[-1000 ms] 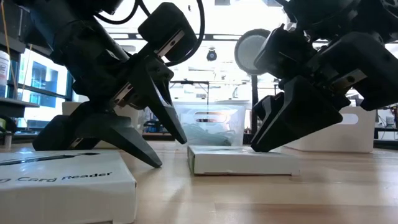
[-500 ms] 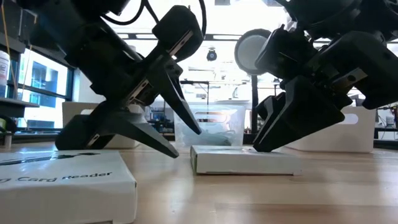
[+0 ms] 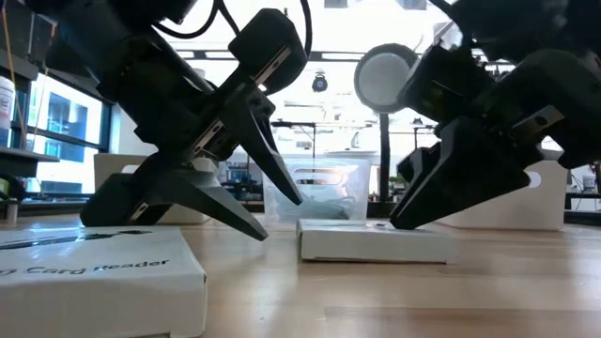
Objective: Pick and place items into bin
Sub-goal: Put the top white card reader box into the gray bin
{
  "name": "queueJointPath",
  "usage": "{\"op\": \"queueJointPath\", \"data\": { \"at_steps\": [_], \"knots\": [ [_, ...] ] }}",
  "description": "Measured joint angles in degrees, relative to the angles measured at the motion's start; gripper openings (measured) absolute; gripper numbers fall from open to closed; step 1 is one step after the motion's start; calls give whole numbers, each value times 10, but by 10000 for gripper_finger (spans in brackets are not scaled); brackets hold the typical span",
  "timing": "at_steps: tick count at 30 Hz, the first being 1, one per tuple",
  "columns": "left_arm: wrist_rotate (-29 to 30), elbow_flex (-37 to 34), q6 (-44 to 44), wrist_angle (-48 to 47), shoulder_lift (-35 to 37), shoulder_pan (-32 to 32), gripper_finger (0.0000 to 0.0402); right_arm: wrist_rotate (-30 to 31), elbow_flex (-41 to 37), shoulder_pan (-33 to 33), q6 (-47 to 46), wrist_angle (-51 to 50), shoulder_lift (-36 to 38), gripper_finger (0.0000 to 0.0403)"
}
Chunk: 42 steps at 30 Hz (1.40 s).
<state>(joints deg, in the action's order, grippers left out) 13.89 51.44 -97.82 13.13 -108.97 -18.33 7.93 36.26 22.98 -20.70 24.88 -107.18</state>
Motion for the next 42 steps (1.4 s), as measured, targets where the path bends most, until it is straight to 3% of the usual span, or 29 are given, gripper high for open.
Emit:
{"op": "queueJointPath", "data": {
  "at_steps": [3, 11, 20, 32, 42],
  "knots": [
    [0, 0, 0, 0, 0, 0, 143, 5, -27, 9, -29, 43, 1, 94],
    [4, 0, 1, 3, 1, 7, 143, 45, -35, 32, -42, 43, 3, 87],
    [9, 0, 0, 4, 1, 7, 143, 29, -61, 33, -28, 93, 16, 58],
    [8, 0, 14, 4, 1, 7, 143, 27, -63, 11, 44, -14, 133, 62],
    [7, 0, 16, 4, 1, 7, 143, 25, -60, 26, 32, -56, 154, 58]
  ]
}}
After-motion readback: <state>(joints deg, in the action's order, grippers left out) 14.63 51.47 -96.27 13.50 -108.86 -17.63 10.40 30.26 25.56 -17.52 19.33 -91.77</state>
